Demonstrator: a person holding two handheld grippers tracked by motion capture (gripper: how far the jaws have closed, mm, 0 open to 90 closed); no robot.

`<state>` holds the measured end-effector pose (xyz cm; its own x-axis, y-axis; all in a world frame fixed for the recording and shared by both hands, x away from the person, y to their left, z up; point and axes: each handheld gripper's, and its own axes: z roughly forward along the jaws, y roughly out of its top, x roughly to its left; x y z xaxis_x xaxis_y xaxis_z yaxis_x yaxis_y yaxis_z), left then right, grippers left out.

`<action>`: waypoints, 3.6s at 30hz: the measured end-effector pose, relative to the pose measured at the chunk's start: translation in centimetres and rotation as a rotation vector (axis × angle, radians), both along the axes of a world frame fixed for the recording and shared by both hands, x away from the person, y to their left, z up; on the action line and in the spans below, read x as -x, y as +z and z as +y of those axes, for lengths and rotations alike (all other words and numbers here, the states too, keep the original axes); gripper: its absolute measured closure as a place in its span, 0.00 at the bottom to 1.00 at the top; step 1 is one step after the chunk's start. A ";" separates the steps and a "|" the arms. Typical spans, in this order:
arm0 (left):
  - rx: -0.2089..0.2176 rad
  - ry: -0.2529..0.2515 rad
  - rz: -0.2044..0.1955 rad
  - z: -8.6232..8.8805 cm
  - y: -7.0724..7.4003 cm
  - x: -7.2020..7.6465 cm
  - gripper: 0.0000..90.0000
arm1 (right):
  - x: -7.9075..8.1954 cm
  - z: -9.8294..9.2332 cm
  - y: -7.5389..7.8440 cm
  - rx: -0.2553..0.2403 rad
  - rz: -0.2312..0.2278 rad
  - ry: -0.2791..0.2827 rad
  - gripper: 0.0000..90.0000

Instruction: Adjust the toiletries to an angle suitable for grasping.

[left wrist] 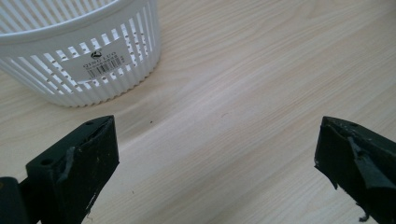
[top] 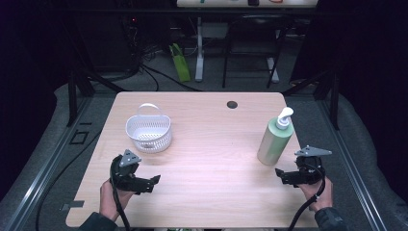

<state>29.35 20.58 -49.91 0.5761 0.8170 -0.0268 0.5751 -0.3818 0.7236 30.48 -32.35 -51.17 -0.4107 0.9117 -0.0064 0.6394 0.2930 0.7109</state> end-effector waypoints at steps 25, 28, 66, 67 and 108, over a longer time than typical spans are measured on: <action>0.000 -0.012 -0.005 -0.2 -0.1 -0.1 0.00 | -2.6 1.4 3.7 -0.070 -0.119 0.007 0.00; 0.001 -0.009 -0.008 -0.2 -0.1 -0.1 0.00 | -2.9 1.6 3.9 -0.071 -0.133 0.011 0.00; -0.002 -0.012 -0.014 -0.2 -0.1 -0.1 0.00 | -6.6 1.5 5.7 -0.121 -0.193 0.039 0.12; -0.002 -0.012 -0.015 -0.1 -0.1 -0.1 0.00 | -6.6 1.6 5.8 -0.124 -0.179 0.027 0.12; 0.012 -0.008 -0.021 0.0 0.1 0.0 0.00 | -4.2 8.1 5.9 -0.113 -0.169 0.078 0.13</action>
